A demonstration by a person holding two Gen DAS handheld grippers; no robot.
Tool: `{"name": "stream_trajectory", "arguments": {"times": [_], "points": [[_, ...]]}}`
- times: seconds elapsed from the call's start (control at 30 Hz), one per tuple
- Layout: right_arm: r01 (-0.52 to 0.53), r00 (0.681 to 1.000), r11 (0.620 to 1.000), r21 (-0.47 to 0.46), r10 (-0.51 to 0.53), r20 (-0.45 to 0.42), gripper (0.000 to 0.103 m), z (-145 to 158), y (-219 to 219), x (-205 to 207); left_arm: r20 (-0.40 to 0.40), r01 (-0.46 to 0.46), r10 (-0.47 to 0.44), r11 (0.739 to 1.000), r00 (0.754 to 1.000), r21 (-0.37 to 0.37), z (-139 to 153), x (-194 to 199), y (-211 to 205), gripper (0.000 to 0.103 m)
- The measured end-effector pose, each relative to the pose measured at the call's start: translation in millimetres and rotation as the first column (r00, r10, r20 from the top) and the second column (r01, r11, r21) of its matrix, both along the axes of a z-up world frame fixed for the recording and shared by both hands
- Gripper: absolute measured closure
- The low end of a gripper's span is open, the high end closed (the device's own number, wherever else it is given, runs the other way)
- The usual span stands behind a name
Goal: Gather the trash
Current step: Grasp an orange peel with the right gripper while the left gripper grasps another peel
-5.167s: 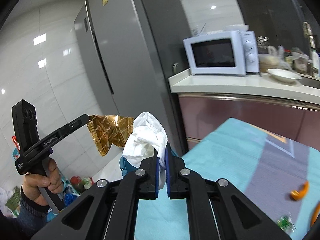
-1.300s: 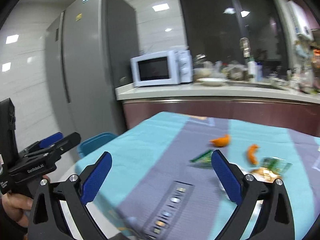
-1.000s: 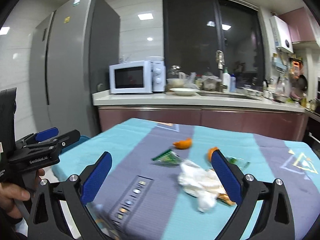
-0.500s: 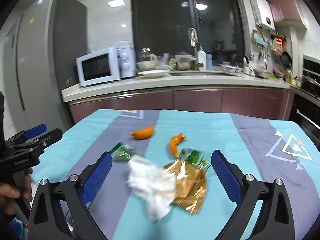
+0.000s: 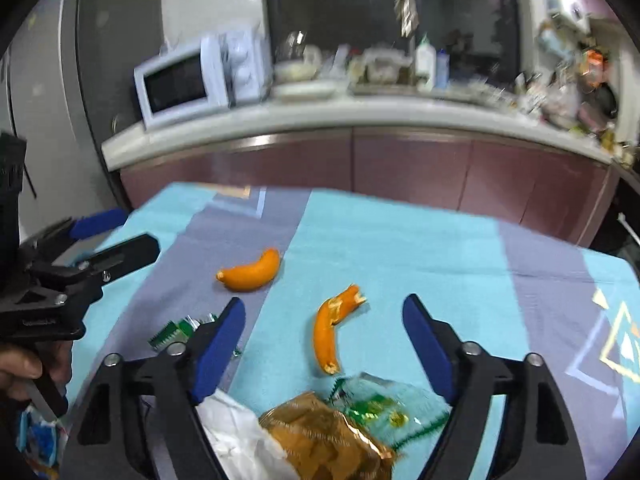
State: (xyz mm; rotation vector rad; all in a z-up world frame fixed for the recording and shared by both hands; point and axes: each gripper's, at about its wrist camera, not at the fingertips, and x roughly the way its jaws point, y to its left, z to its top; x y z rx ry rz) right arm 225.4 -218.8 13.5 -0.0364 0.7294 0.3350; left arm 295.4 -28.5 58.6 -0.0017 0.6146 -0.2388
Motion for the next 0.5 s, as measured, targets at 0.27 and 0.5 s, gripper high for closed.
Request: {"name": "stream_trajectory", "arguments": {"times": [0.27, 0.5], "points": [[-0.023, 0.992, 0.998, -0.065, 0.015, -0.123, 0.05, -29.5, 7.1, 28.9, -0.101, 0.047, -0.039, 0.996, 0.994, 0.081, -31.1, 48.2, -13.6, 0.006], [-0.04, 0.982, 0.996, -0.078, 0.024, -0.189, 0.065, -39.4, 7.2, 42.0, -0.198, 0.105, -0.083, 0.989, 0.977, 0.106, -61.0, 78.4, -27.2, 0.011]]}}
